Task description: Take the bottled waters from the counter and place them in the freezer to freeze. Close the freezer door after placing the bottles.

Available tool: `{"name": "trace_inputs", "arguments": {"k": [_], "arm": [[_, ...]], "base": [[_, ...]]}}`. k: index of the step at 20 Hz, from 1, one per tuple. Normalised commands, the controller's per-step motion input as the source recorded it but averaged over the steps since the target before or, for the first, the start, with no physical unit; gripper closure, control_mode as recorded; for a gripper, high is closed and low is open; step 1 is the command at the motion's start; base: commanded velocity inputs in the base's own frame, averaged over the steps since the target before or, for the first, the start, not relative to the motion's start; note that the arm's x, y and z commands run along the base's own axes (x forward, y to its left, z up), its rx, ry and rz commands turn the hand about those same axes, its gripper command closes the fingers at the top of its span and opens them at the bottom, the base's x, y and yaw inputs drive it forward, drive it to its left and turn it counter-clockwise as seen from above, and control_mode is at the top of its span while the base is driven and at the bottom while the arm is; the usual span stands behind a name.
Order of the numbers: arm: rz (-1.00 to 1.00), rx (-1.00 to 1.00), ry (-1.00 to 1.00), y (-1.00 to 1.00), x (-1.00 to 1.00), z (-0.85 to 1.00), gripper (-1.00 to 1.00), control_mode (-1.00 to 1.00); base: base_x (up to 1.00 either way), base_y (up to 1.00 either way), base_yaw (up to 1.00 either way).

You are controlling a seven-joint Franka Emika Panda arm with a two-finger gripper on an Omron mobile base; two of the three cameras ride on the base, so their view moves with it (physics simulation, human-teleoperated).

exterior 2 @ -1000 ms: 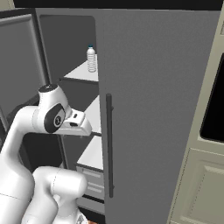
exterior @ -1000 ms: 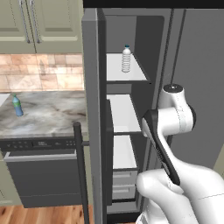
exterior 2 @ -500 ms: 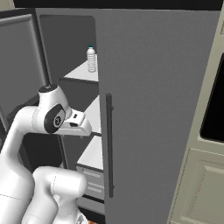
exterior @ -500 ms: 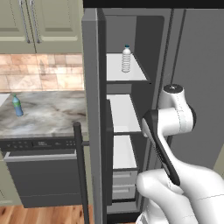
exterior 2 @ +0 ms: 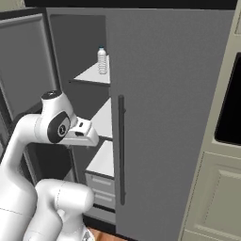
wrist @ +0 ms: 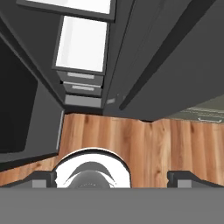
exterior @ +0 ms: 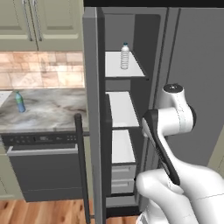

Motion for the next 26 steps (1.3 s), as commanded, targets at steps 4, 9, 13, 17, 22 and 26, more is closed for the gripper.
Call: {"name": "trace_inputs", "arguments": {"k": [4,9,13,17,22,26], "arm": [[0.0,0.0,0.0,0.0,0.0,0.0,-1.0,1.0],[0.0,0.0,0.0,0.0,0.0,0.0,-1.0,1.0],[0.0,0.0,0.0,0.0,0.0,0.0,-1.0,1.0],[0.0,0.0,0.0,0.0,0.0,0.0,-1.0,1.0],[0.0,0.0,0.0,0.0,0.0,0.0,-1.0,1.0],[0.0,0.0,0.0,0.0,0.0,0.0,-1.0,1.0]], "base": [[-0.4,0.0,0.0],[-0.49,0.0,0.0],[-0.56,0.0,0.0],[-0.49,0.0,0.0],[-0.37,0.14,0.0],[-0.28,0.28,0.0]]}}
